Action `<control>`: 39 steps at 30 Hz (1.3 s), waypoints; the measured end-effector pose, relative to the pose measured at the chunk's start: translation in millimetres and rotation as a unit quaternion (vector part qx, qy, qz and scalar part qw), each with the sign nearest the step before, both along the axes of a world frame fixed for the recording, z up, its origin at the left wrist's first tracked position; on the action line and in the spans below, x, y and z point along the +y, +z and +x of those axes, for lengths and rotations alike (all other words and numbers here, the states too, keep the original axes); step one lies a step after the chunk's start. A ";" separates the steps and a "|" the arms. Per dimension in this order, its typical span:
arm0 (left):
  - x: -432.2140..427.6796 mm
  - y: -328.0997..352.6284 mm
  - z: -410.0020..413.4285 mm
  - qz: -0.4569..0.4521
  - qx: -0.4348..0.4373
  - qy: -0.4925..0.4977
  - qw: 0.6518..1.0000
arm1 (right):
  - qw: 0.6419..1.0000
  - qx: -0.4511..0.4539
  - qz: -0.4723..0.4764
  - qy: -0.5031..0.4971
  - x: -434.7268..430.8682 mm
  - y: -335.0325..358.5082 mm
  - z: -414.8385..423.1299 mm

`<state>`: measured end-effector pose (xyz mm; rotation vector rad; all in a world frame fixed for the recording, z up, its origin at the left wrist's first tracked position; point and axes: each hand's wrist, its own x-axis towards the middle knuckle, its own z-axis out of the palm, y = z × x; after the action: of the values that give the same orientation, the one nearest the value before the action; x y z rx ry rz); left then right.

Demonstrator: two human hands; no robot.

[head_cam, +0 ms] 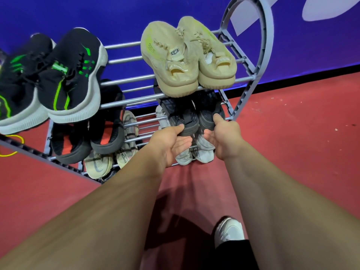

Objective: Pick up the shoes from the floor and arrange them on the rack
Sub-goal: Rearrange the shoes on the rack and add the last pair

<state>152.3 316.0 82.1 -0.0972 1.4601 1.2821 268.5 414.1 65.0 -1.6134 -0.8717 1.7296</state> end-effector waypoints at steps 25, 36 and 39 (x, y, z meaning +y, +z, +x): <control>-1.7 -3.8 1.2 0.011 -0.035 -0.006 0.999 | 1.000 0.000 -0.005 0.017 -2.8 8.9 6.8; -46.5 -26.4 -12.8 -0.125 0.090 -0.088 0.984 | 0.964 -0.165 -0.096 0.183 -26.4 -2.0 43.1; -55.3 -37.1 -16.8 -0.154 0.108 -0.091 0.978 | 0.941 -0.201 -0.099 0.255 -32.3 -5.9 36.8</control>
<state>135.5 260.7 45.0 -0.0295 1.8048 0.9329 305.3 381.8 59.1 -2.0521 -1.4565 1.8993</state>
